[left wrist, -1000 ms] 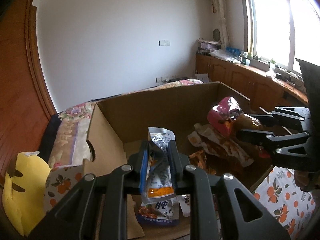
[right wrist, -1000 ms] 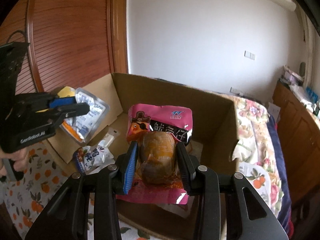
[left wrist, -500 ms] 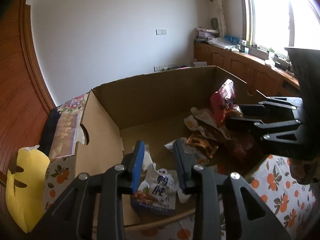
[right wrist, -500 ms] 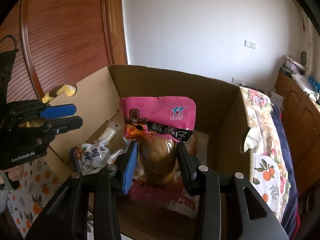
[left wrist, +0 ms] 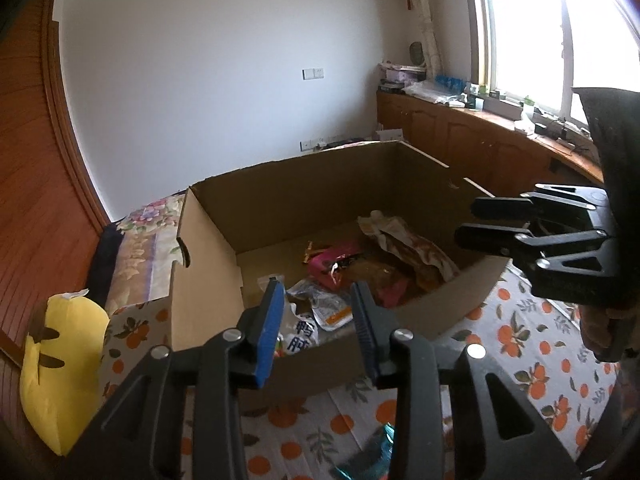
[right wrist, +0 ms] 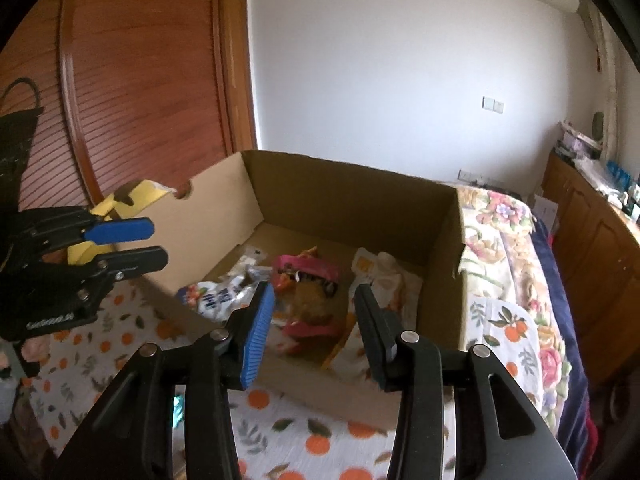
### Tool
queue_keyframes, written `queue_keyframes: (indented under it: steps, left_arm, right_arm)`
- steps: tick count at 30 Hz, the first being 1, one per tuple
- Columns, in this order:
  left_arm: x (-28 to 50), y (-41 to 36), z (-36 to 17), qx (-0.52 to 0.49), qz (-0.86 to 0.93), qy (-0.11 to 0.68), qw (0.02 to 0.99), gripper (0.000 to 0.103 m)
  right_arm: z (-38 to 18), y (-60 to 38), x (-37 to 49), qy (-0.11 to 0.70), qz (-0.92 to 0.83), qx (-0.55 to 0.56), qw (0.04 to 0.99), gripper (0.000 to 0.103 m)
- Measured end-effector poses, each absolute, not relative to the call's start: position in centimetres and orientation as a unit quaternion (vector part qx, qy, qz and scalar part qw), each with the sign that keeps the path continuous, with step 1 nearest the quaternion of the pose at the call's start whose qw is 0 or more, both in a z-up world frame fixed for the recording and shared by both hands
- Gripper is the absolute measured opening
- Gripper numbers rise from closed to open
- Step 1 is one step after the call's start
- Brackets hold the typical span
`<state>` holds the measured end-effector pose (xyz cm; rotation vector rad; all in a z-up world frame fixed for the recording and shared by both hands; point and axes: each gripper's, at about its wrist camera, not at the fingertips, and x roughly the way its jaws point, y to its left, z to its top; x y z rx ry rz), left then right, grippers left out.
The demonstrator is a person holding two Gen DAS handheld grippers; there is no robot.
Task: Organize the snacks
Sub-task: 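Move left tool to the blue packet while right tool approaches the clear seed-bar tray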
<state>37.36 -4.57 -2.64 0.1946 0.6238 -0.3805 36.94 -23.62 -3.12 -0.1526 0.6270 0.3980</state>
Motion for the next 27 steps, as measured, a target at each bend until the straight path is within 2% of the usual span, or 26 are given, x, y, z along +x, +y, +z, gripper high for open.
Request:
queue_keyframes:
  steps: [9,14,27]
  left_arm:
    - [33.3,-3.4,-2.7,0.094,-0.184,0.304,0.930,0.035]
    - [31.3,-3.0,-4.5,0.098,-0.188,0.318,0.924,0.035]
    - [29.6,-3.2,-10.9,0.086,-0.215,0.382,0.894,0.044]
  right_arm:
    - [-3.1,-23.5,30.6,0.312,0.206,-0.058,0.926,0.046]
    - [-4.3,-23.0,28.1,0.324,0.212,-0.050,0.921,0.063]
    - [-10.6,-22.3,25.9,0.382,0.209,-0.023,0.900,0.068]
